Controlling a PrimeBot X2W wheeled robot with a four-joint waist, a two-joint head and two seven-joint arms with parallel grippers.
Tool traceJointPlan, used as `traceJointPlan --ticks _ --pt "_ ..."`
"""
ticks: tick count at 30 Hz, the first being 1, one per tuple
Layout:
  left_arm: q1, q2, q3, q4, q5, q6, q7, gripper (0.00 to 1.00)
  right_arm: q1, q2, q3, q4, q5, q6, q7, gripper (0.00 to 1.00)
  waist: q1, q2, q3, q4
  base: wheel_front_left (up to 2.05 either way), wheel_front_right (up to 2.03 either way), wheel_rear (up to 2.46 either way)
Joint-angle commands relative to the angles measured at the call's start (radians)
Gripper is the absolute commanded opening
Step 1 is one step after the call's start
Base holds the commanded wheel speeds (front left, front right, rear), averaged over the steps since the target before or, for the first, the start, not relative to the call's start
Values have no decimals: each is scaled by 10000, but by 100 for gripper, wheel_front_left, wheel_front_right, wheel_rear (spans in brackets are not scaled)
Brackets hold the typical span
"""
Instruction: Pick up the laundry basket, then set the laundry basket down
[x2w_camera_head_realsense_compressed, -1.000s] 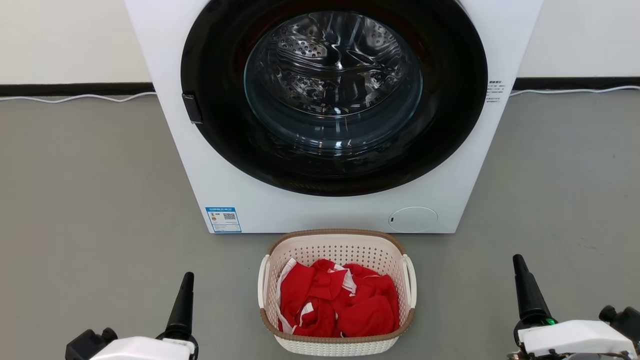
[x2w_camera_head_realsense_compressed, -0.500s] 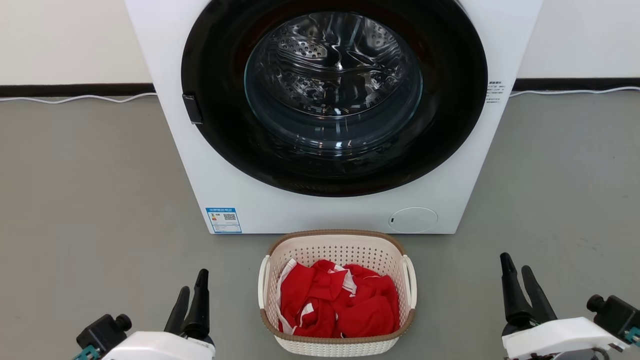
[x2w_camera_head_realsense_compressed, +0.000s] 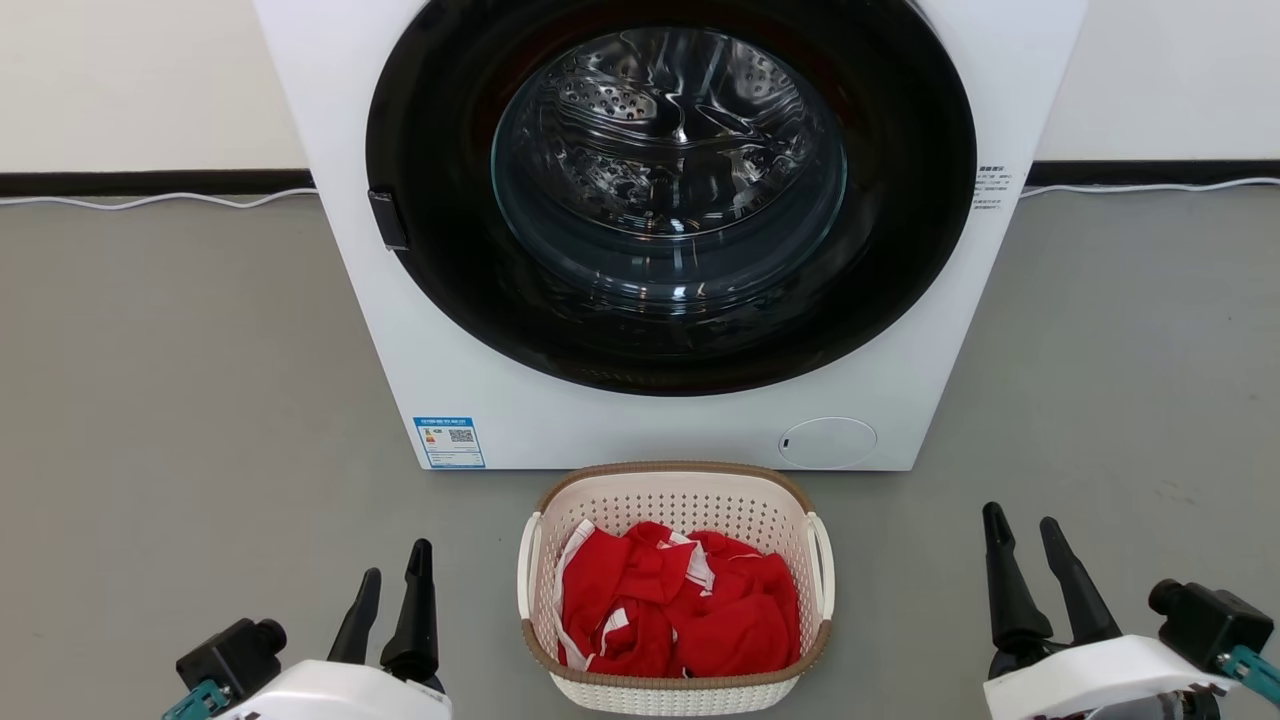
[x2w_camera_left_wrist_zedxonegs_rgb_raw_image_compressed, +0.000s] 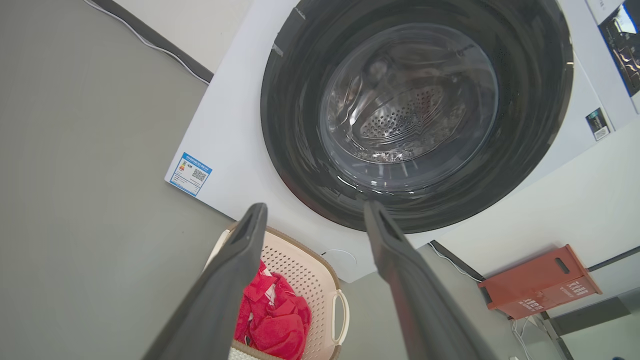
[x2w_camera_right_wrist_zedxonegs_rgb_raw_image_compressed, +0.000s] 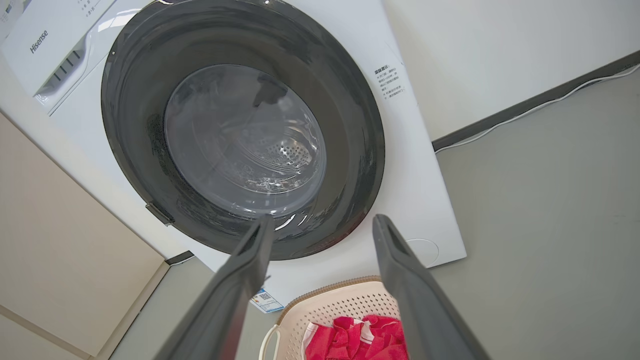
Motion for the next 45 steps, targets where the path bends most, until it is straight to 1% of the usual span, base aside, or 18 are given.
traceJointPlan --ticks 1,6,31,43,45 --pt "-390 80 122 -288 449 86 -161 100 -426 -46 215 -325 -514 93 -191 100 0 0 5 -3 0 0 0" --pt "-387 86 67 -311 892 159 -279 100 -429 -25 247 -294 -1081 98 -308 100 0 0 11 -5 0 0 0" --pt "-232 129 -160 -619 3820 672 -1042 100 -314 44 205 108 -4085 133 -1071 100 0 0 -71 -1 0 0 0" --pt "-204 149 -294 -734 5015 874 -1394 100 -352 39 256 299 -5519 149 -1423 100 0 0 -53 -27 0 0 0" --pt "-207 150 -296 -729 5064 883 -1411 100 -358 39 257 311 -5552 150 -1439 100 0 0 -41 -35 0 0 0"
